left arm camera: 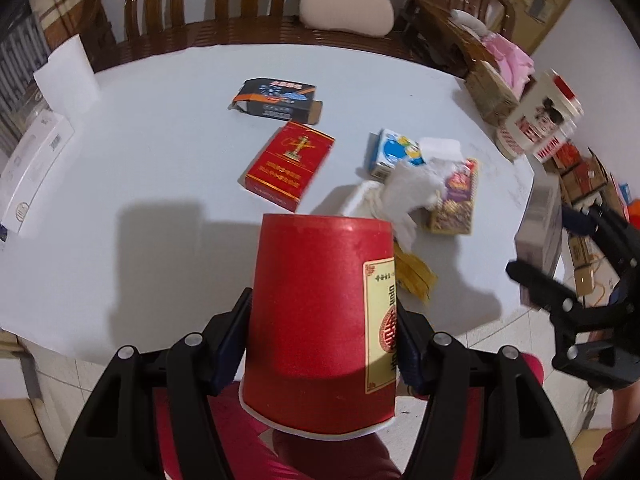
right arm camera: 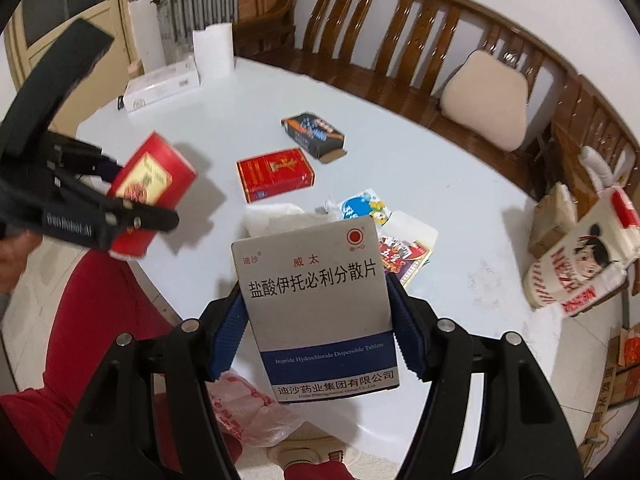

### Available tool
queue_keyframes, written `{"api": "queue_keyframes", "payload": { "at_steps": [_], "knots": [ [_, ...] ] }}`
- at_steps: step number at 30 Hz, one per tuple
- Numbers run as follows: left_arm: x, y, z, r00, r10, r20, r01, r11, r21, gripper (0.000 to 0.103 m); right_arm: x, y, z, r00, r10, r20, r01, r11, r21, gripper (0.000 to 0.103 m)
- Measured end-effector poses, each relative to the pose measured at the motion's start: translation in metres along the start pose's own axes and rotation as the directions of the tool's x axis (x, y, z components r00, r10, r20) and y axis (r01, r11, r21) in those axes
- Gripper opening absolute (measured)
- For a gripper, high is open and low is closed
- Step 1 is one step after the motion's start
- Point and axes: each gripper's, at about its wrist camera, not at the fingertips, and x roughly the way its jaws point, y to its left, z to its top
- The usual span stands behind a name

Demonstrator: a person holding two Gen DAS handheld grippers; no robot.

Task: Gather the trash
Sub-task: 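Carry the red cup and medicine box down to the white plastic bag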

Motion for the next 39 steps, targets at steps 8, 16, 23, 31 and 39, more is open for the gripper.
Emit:
{"api": "queue_keyframes", "payload": {
  "at_steps": [8,16,23,31,39],
  "knots": [
    [-0.031,-0.005,-0.028,0.999,0.004,0.052,-0.006,1.000,0.022,0.061,-0.048,0.025,-0.012,0.993,-0.095,0.064,0.093,0.995,0.033,0.064],
    [-0.049,-0.018,-0.065,0.997,0.000,0.081,-0.006,0.998,0.067,0.061,-0.078,0.053,-0.032,0.991,-0.100,0.093,0.097,0.995,0.036,0.064],
    [-0.055,-0.033,-0.096,0.995,0.020,0.097,-0.033,0.991,0.127,0.061,-0.088,0.068,-0.054,0.991,-0.097,0.088,0.093,0.995,0.046,0.065],
    [-0.055,-0.046,-0.124,0.995,-0.011,0.098,-0.005,0.987,0.163,0.061,-0.096,0.080,-0.078,0.993,-0.093,0.077,0.087,0.993,0.075,0.065],
    [-0.034,-0.058,-0.153,0.998,-0.007,0.062,-0.005,0.981,0.196,0.061,-0.091,0.093,-0.107,0.993,-0.106,0.057,0.101,0.991,0.083,0.065]
  ]
}}
